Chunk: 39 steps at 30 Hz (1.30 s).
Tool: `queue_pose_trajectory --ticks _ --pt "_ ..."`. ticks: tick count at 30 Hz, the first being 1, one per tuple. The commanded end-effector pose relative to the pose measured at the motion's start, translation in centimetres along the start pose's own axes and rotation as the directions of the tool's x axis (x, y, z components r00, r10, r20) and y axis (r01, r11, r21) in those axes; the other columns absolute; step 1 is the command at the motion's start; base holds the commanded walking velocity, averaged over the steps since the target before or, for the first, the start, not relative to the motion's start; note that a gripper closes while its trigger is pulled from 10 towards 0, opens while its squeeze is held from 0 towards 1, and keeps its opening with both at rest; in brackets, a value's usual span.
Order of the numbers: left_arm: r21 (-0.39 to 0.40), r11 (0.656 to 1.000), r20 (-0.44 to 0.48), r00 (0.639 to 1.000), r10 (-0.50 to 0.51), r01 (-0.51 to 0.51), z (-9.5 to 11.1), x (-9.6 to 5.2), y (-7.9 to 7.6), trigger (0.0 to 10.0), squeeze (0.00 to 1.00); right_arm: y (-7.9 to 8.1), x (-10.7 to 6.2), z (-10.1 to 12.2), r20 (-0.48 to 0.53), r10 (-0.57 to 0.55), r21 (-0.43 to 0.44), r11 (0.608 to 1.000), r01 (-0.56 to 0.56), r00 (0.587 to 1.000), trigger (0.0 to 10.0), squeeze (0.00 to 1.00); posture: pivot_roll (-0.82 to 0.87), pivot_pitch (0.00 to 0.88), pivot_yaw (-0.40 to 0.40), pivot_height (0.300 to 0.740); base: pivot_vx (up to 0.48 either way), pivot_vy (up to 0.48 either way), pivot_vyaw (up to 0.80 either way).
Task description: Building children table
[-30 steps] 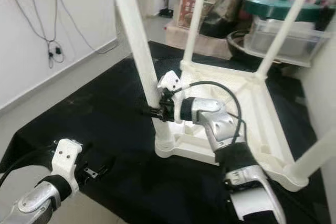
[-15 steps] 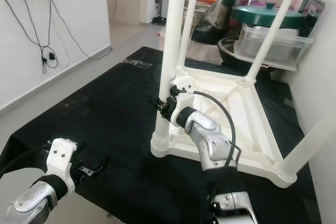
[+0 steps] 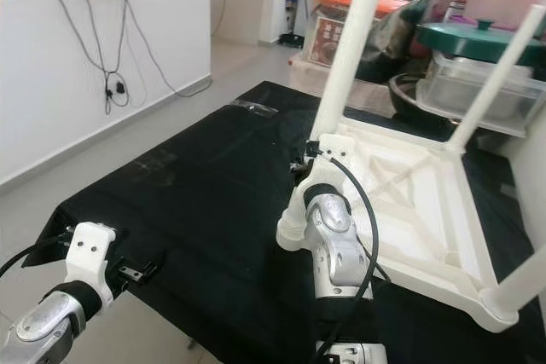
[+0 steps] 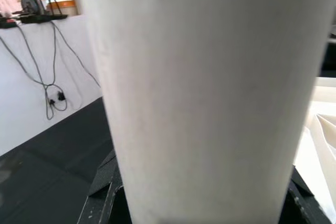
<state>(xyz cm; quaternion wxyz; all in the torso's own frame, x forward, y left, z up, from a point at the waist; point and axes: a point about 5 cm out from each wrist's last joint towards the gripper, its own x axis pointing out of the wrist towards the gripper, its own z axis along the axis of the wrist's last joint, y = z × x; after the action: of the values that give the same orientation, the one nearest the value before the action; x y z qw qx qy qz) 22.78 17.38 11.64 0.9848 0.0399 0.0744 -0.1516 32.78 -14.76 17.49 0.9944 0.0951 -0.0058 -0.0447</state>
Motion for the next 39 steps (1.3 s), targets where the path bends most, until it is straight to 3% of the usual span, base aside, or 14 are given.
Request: queue_pose_trajectory --ticks 1,8,10,15,24,25,26,27,39 --pt "0.005 1.0 -0.018 1.0 -0.001 0.001 -0.3 0.2 0.0 10.0 0.0 -2.3 -0.6 -1.6 -0.07 -0.135 0.079 0.987 0.141 0.988 10.0 0.0 0.11 0.0 -0.068 0.74 0.0 0.0 0.0" --pt "0.006 1.0 -0.026 1.0 0.004 -0.004 -0.4 0.2 0.1 10.0 0.0 -1.4 -1.2 -1.7 -0.076 -0.12 0.079 0.989 0.126 0.99 10.0 0.0 0.11 0.0 -0.065 0.74 0.0 0.0 0.0" --pt "0.008 1.0 -0.03 1.0 -0.001 0.001 -0.4 0.3 0.2 10.0 0.0 -0.3 -1.0 -1.0 -0.05 -0.066 0.087 0.994 0.07 0.997 10.0 0.0 0.1 0.0 -0.057 0.74 0.0 0.0 0.0" --pt "0.008 1.0 -0.031 1.0 -0.007 0.008 -0.5 0.5 0.1 10.0 0.0 0.5 -1.1 -0.6 -0.043 -0.01 0.088 0.996 0.014 0.999 10.0 0.0 0.1 0.0 -0.054 0.74 0.0 0.0 0.0" --pt "0.011 1.0 -0.034 0.999 -0.012 0.012 -0.5 0.6 0.1 10.0 0.0 0.8 -1.3 -0.5 -0.048 0.014 0.092 0.996 -0.01 0.999 10.0 0.0 0.1 0.0 -0.055 0.74 0.0 0.0 0.0" --pt "0.011 1.0 -0.035 0.999 -0.013 0.014 -0.6 0.6 0.0 10.0 0.0 0.9 -1.3 -0.1 -0.029 0.029 0.095 0.995 -0.026 0.999 10.0 0.12 0.09 0.0 -0.054 0.74 0.0 0.0 0.0" --pt "0.011 1.0 -0.035 0.999 -0.013 0.014 -0.6 0.6 0.0 10.0 0.0 0.9 -1.3 -0.1 -0.029 0.029 0.095 0.995 -0.026 0.999 10.0 0.12 0.09 0.0 -0.054 0.74 0.0 0.0 0.0" --pt "0.011 1.0 -0.035 0.999 -0.015 0.015 -0.6 0.6 0.0 10.0 0.0 1.0 -1.3 0.3 -0.009 0.042 0.099 0.994 -0.041 0.999 10.0 0.97 0.09 0.0 -0.053 0.74 0.0 0.0 0.0" --pt "0.016 1.0 -0.039 0.999 -0.022 0.023 -0.8 0.8 0.1 10.0 0.0 0.7 -1.0 2.0 0.051 0.063 0.088 0.994 -0.068 0.997 10.0 1.0 0.08 0.0 -0.044 0.74 0.0 0.0 0.0"
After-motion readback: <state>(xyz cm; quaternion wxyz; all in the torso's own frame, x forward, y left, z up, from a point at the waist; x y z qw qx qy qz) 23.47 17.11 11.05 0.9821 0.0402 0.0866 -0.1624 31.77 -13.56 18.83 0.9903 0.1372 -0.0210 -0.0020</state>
